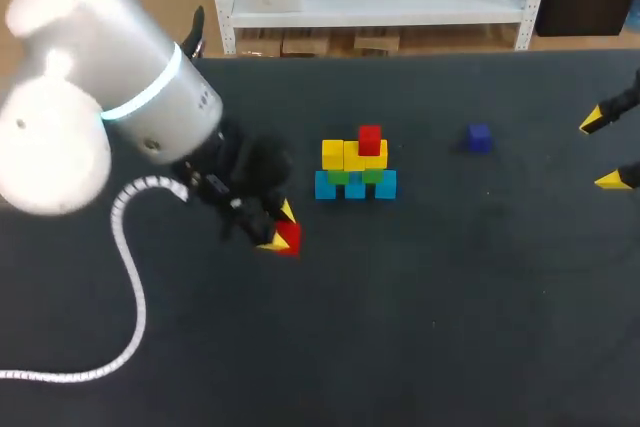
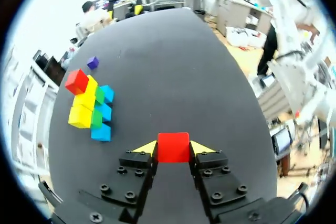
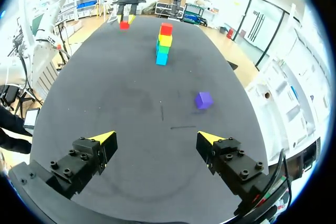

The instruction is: Place the blue cubes, place green cubes on the blue cubes, place the yellow cubes on the green cubes, then place the red cubes on the yellow cubes, and place purple cube on the red cubes.

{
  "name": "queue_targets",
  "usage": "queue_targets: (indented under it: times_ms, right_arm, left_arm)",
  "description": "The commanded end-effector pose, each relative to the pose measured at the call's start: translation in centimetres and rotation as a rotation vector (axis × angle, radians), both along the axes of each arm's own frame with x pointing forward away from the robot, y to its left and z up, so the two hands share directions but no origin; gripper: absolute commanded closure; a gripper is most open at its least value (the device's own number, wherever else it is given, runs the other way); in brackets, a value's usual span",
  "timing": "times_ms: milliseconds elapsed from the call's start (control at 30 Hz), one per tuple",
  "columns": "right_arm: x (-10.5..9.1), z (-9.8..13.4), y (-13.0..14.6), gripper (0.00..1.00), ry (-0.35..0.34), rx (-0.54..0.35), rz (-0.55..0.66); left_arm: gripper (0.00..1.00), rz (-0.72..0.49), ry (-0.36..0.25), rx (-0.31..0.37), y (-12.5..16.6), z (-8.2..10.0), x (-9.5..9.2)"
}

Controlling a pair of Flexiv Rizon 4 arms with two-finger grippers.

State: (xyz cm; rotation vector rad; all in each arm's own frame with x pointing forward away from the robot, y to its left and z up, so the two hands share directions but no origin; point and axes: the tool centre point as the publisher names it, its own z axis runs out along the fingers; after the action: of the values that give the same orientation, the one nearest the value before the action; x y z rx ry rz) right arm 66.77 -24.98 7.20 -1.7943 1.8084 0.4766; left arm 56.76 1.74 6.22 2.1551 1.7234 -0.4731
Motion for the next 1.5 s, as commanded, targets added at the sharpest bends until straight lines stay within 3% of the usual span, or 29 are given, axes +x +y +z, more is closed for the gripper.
queue_targets:
  times_ms: [33, 300, 600, 933, 1233, 1500]
  right_arm:
    - [0.1, 0.0, 0.0, 0.0, 0.0, 0.001, 0.001]
    - [0.1, 0.0, 0.0, 0.0, 0.0, 0.001, 0.001]
    - [0.1, 0.0, 0.0, 0.0, 0.0, 0.001, 0.001]
    - [0.1, 0.0, 0.0, 0.0, 0.0, 0.001, 0.001]
    - [0.1, 0.0, 0.0, 0.0, 0.0, 0.001, 0.001]
    - [0.1, 0.0, 0.0, 0.0, 0.0, 0.001, 0.001]
  left_arm:
    - [1.0, -0.078, 0.036, 0.01, 1.6, 2.9, 1.4]
    - [1.0, -0.081, 0.014, 0.016, 1.5, 5.2, 4.1]
    - [1.0, -0.105, -0.012, 0.078, -0.3, 5.8, 7.1]
    - [1.0, -0.11, -0.031, 0.061, -3.0, 6.0, 10.3]
    - [1.0, -0.091, -0.014, 0.013, -4.6, 5.9, 12.7]
    - [1.0, -0.053, 0.023, -0.023, -5.0, 5.4, 13.3]
